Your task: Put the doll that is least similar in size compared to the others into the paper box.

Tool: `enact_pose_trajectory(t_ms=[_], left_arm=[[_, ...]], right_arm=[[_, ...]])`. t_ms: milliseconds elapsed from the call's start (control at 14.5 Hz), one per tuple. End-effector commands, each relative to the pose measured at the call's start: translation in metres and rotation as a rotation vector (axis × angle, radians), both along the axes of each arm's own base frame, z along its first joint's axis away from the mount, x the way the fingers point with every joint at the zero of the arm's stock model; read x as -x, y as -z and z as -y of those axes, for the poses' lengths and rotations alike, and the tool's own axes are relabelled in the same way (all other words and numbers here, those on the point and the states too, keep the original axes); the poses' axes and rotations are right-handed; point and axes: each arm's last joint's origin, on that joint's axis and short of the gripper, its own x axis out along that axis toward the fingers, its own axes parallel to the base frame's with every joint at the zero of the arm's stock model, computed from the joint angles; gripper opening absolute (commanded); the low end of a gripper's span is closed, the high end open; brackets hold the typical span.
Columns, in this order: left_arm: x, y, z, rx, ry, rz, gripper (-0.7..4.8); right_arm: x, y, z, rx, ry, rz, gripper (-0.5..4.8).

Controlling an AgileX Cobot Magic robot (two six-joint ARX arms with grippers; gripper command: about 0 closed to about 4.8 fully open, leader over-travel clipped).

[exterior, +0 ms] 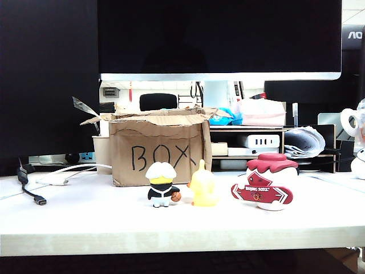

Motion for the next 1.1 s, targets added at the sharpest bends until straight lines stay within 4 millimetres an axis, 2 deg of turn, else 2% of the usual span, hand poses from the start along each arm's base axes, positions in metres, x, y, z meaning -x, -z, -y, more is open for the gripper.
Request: enact_pose_trajectory(t_ms=[69, 619, 1101], left_arm=[[0.000, -0.001, 0.000, -0.001, 0.001, 0.008, -0.05], [0.000, 0.001, 0.004, -0.001, 0.046, -0.008, -0.05], [0.011, 0.011, 0.041, -0.030, 0.442, -0.109, -0.05]], right_arm=[[0.000, 0.000, 0.000, 0.003, 0.004, 0.011, -0.05], [0.000, 0.000, 0.000, 0.003, 0.004, 0.011, -0.05], [0.000, 0.000, 0.000, 0.003, 0.004, 0.011, -0.05]])
